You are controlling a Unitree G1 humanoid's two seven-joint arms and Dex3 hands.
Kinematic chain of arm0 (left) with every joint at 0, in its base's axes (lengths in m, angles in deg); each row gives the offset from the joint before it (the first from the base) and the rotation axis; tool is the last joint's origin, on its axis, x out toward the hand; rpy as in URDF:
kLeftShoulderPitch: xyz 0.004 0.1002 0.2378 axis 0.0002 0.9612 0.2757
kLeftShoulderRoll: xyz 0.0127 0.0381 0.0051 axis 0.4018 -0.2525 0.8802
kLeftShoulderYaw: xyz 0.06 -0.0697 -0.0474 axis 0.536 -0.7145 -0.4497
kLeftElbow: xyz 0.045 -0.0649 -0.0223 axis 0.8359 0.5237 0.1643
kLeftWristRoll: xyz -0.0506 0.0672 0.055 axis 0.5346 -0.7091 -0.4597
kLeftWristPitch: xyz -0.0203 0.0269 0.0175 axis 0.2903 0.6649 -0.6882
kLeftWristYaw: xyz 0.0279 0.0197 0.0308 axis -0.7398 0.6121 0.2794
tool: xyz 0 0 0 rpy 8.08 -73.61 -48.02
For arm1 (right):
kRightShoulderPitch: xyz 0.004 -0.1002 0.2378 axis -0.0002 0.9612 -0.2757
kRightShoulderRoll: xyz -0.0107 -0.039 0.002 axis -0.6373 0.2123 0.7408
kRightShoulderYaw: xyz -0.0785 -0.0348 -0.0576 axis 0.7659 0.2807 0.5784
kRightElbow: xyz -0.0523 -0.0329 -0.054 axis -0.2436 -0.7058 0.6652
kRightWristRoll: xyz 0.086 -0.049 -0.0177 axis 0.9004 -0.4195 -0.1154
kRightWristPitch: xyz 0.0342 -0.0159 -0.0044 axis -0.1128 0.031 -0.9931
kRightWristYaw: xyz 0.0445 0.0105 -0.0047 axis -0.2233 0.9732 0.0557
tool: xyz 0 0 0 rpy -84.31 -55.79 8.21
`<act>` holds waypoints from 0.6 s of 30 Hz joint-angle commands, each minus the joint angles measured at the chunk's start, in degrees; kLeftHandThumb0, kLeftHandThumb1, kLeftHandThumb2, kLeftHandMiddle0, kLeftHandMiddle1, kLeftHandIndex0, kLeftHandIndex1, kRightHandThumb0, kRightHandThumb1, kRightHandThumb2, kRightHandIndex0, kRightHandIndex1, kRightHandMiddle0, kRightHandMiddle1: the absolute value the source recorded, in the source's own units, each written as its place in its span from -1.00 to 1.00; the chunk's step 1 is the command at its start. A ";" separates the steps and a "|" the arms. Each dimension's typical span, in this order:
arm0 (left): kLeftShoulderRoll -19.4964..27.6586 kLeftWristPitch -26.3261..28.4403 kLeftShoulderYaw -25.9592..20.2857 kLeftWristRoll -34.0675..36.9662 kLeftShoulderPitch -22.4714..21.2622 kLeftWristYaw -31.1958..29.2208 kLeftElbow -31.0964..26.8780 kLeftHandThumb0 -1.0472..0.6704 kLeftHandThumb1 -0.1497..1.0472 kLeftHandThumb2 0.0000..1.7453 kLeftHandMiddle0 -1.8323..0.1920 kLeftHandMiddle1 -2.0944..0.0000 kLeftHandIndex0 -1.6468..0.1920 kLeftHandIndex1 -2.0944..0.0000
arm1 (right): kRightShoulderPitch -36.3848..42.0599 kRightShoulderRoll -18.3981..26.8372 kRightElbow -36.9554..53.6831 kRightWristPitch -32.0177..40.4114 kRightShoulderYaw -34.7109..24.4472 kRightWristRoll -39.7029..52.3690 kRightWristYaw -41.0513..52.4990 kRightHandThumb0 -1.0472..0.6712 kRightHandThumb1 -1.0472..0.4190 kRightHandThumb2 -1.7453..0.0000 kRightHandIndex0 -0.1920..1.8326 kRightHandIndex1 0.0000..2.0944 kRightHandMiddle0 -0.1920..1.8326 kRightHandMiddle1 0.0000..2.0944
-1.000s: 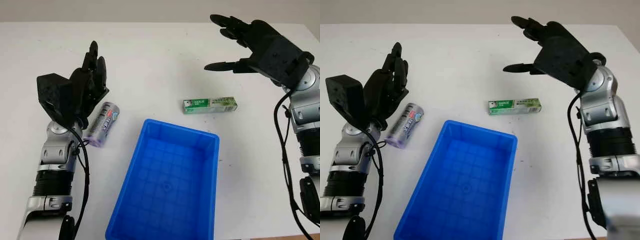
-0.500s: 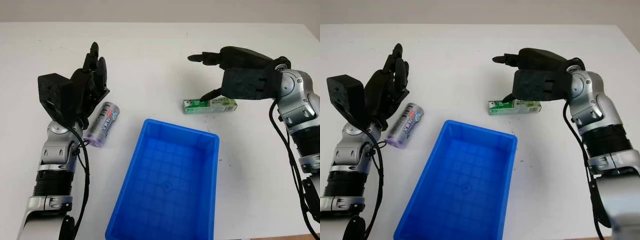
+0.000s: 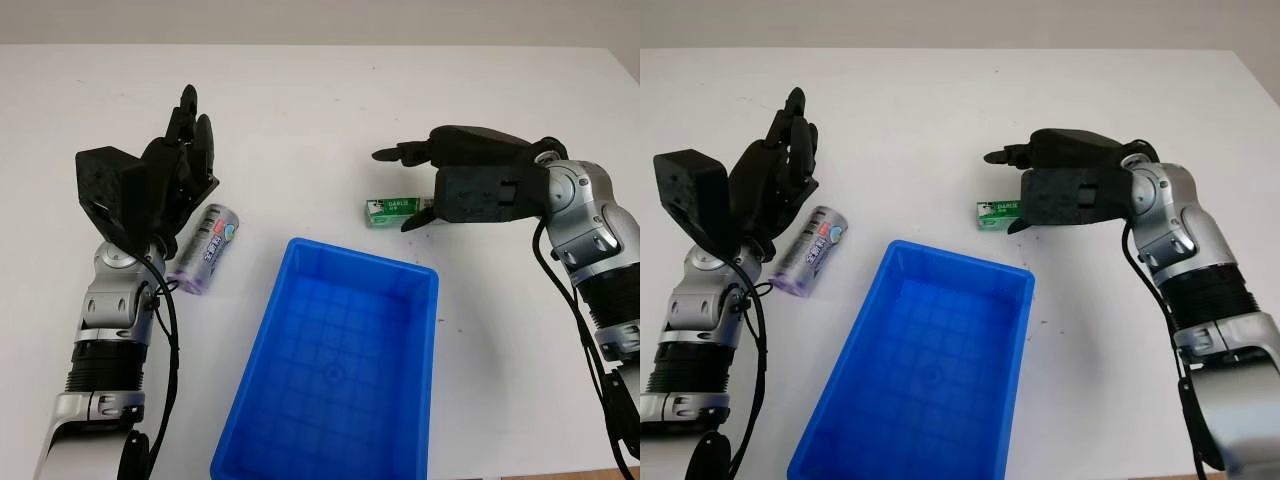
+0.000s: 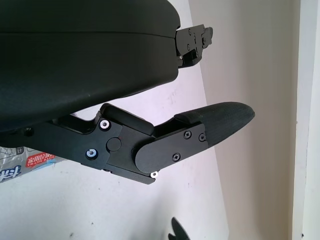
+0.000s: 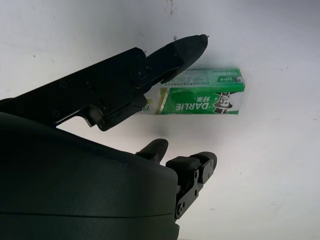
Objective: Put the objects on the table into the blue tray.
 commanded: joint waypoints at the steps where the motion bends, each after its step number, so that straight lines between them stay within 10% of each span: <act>1: 0.62 -0.01 -0.21 0.19 0.29 -0.24 -0.76 -0.64 1.00 -0.10 1.00 1.00 1.00 1.00 | 1.95 2.10 2.44 -0.57 0.31 -0.59 0.76 -0.44 -0.74 0.93 -0.72 -0.21 -0.41 -0.91; 5: 0.64 -0.08 -0.13 0.12 0.04 -0.35 -0.45 -0.64 1.00 -0.10 1.00 1.00 1.00 1.00 | 5.91 3.77 5.81 -2.94 0.45 -3.41 -1.88 -0.46 -0.78 0.94 -0.82 0.09 -0.42 -0.80; 10: 1.03 -1.04 0.22 -0.37 -0.34 -1.01 0.60 -0.63 1.00 -0.08 1.00 1.00 1.00 1.00 | 11.43 5.53 5.49 -11.91 2.04 -12.94 -19.18 -0.42 -0.87 0.93 -0.91 0.87 -0.82 0.58; 18: 1.06 -1.70 0.16 -0.24 -0.86 -1.70 1.61 -0.63 1.00 -0.08 1.00 1.00 1.00 1.00 | 9.70 6.16 -4.54 -17.74 9.97 -34.52 -54.82 -0.47 -1.00 0.86 0.05 1.00 -0.59 1.00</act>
